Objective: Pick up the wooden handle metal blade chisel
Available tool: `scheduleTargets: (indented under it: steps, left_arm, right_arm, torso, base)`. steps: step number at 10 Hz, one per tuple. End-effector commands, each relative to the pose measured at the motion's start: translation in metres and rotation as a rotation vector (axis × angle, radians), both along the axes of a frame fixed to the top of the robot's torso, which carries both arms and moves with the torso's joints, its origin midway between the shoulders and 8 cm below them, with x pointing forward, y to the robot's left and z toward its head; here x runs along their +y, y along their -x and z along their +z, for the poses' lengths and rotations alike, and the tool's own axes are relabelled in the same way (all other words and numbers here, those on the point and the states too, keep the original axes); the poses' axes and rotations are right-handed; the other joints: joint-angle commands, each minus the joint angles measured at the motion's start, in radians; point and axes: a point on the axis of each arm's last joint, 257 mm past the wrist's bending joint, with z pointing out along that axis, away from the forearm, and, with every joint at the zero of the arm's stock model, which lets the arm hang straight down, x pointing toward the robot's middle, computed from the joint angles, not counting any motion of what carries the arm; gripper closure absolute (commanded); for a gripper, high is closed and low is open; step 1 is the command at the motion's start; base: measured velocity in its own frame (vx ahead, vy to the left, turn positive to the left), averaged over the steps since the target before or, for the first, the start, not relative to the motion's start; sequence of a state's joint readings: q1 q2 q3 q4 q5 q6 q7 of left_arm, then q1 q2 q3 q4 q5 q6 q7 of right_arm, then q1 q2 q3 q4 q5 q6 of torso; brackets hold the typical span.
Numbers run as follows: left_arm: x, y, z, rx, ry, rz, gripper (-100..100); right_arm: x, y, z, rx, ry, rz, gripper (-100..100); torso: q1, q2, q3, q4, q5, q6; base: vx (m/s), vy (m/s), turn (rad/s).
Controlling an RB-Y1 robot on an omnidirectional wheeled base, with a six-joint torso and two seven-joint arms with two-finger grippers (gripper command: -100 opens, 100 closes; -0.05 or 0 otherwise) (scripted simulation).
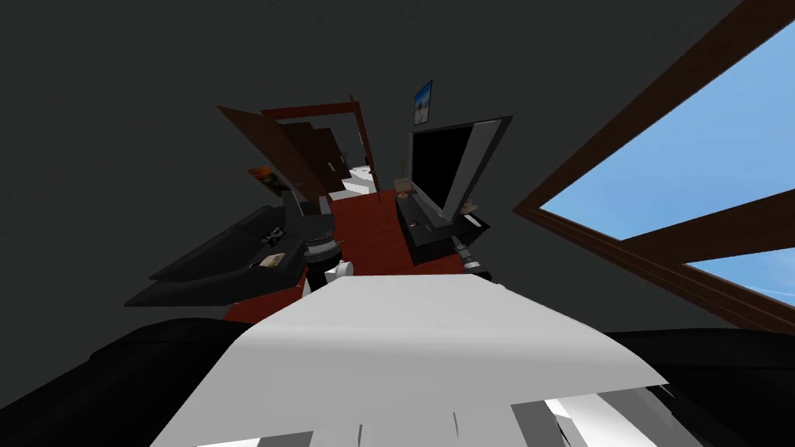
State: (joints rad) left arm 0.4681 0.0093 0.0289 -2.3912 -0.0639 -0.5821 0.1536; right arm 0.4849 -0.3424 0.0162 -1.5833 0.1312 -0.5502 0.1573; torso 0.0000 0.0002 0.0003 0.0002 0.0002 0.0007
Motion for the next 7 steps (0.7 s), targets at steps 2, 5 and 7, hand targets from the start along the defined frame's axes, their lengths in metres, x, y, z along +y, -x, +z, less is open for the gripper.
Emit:
scheduleTargets:
  steps: [2,5,7]
  left_arm:
    - [0.000,0.000,0.000,0.000,0.000,0.000,0]
    - [0.000,0.000,0.000,0.000,0.000,0.000,0]
    - [0.000,0.000,0.000,0.000,0.000,0.000,0]
  right_arm:
    - [-0.010,0.010,-0.035,0.081,0.040,0.000,-100]
    - [-0.021,0.026,-0.075,0.184,0.115,0.017,-100]
    - [-0.033,0.041,-0.105,0.261,0.155,0.017,-100]
  torso:
    - [0.000,-0.001,0.000,0.000,0.000,-0.001]
    - [0.000,-0.001,-0.001,0.000,0.000,0.000]
    - [0.000,-0.002,-0.001,0.000,0.000,0.000]
  base:
    - [0.006,0.031,0.184]
    - [0.019,0.036,0.202]
    - [0.032,0.027,0.174]
